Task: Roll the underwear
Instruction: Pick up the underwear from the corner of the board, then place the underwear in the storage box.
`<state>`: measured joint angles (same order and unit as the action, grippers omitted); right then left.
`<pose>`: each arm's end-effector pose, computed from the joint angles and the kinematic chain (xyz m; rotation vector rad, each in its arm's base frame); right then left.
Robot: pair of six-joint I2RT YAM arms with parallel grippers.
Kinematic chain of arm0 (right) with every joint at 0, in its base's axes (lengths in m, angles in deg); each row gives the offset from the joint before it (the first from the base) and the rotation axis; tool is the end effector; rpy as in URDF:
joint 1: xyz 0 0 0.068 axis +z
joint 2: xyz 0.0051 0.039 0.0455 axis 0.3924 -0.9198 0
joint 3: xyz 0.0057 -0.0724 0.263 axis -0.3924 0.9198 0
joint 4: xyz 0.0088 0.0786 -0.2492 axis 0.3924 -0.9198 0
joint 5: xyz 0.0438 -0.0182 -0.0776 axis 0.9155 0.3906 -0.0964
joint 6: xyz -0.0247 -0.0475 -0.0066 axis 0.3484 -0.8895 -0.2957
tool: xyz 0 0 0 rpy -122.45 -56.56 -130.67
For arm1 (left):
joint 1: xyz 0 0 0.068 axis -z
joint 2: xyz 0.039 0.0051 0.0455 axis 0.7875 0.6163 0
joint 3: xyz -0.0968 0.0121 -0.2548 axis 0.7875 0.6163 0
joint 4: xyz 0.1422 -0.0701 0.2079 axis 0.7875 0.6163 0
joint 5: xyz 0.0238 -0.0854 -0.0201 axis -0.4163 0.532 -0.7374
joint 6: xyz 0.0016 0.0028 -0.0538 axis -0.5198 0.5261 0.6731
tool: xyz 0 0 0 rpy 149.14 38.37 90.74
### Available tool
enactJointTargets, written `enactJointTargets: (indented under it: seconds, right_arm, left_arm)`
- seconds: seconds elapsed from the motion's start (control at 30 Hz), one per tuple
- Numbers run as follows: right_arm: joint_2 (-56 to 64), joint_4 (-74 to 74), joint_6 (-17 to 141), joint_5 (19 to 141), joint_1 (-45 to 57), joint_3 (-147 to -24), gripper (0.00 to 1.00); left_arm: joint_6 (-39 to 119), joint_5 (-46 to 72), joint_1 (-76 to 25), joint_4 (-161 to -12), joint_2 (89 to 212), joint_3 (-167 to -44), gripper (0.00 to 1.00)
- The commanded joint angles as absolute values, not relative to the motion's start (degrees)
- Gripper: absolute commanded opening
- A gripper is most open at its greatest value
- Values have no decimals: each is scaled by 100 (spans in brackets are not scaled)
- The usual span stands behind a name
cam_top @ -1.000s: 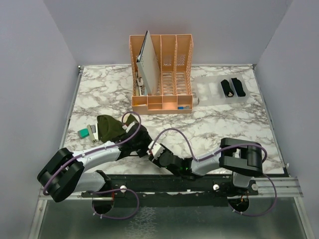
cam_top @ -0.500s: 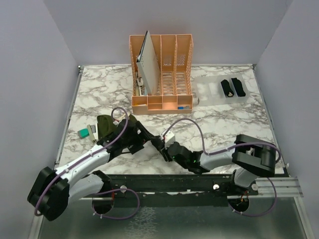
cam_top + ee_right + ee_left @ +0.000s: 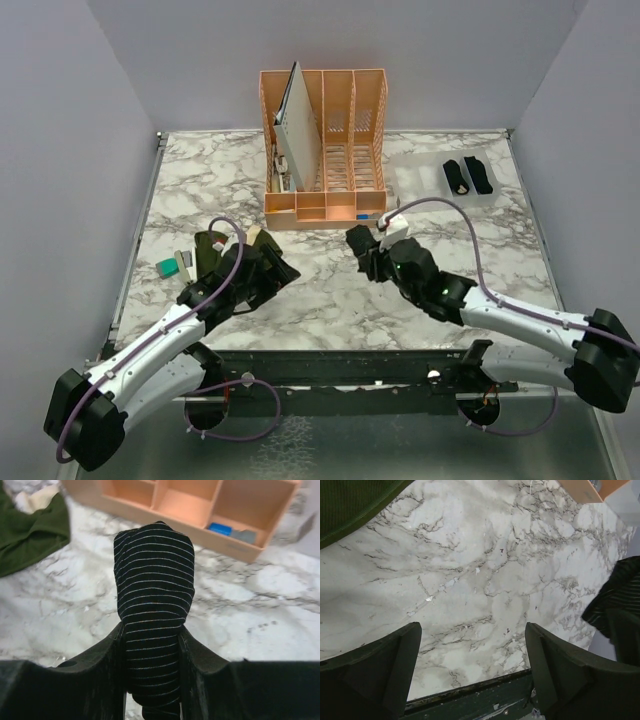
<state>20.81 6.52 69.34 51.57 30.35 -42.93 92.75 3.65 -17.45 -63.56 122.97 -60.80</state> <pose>0.1548 0.1872 0.2299 -0.4453 1.9516 0.3938 0.1463 -0.0997 0.2089 -0.6394 2.3595 -0.8265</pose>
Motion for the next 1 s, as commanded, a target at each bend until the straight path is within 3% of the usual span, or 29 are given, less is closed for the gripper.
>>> enactJointTargets:
  seconds: [0.0, 0.37, 0.67, 0.97]
  right_arm:
    - [2330, -713, 6541, 4834, 2458, -4861, 1]
    - [763, -1038, 5764, 5192, -240, -6739, 0]
    - [-1172, -360, 5205, 5551, -1186, -7926, 0]
    - [-2108, 214, 4308, 5770, -1359, -8488, 1]
  left_arm:
    - [9043, 228, -1777, -6138, 12316, -6222, 91]
    - [8643, 345, -1794, -6110, 12453, -6351, 95]
    - [8553, 479, -1837, -6028, 12438, -6324, 97]
    - [8474, 482, -1895, -5973, 12390, -6237, 97]
